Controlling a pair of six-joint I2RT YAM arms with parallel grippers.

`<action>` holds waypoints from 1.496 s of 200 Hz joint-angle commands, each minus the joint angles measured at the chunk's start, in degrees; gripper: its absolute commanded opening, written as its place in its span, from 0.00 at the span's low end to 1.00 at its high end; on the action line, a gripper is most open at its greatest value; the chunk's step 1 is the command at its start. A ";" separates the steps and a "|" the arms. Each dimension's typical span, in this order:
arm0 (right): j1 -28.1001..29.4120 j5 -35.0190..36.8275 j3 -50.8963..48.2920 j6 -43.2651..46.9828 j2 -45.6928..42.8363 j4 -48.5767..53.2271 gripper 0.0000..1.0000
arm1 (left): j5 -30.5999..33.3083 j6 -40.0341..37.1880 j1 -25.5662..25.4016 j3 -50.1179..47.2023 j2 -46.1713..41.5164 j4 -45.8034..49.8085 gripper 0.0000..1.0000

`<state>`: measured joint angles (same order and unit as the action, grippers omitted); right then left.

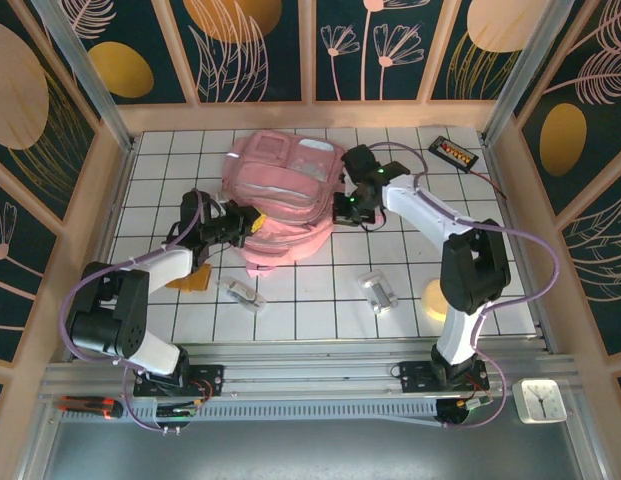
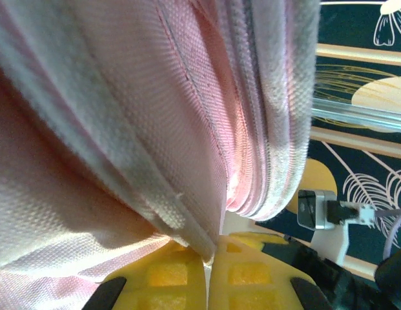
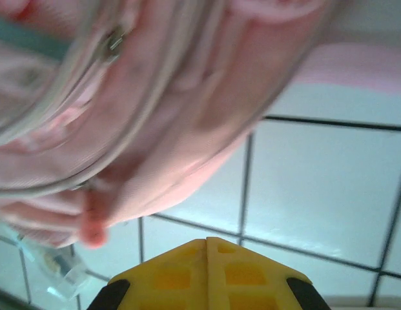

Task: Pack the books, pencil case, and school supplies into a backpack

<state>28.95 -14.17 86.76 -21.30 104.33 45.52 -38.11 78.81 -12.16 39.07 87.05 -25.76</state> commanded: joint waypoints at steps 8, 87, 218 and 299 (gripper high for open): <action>-3.92 2.19 1.27 7.00 2.17 -2.08 0.00 | -3.83 -6.63 1.40 3.21 -1.41 4.33 0.00; 3.90 -13.16 0.61 11.00 -0.52 -11.88 0.55 | -7.40 -1.94 2.67 4.78 0.74 -0.81 0.00; 5.94 -10.12 -4.36 4.30 0.75 -13.61 0.60 | -8.59 -2.96 2.68 5.76 2.03 -0.19 0.00; 5.99 -10.13 -4.22 2.49 2.35 -15.77 0.44 | -8.62 -2.68 2.67 4.97 1.32 -0.32 0.00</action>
<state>34.92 -24.95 82.54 -18.00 105.36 31.09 -44.62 74.63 -9.74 43.40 89.36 -21.65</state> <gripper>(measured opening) 0.440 0.046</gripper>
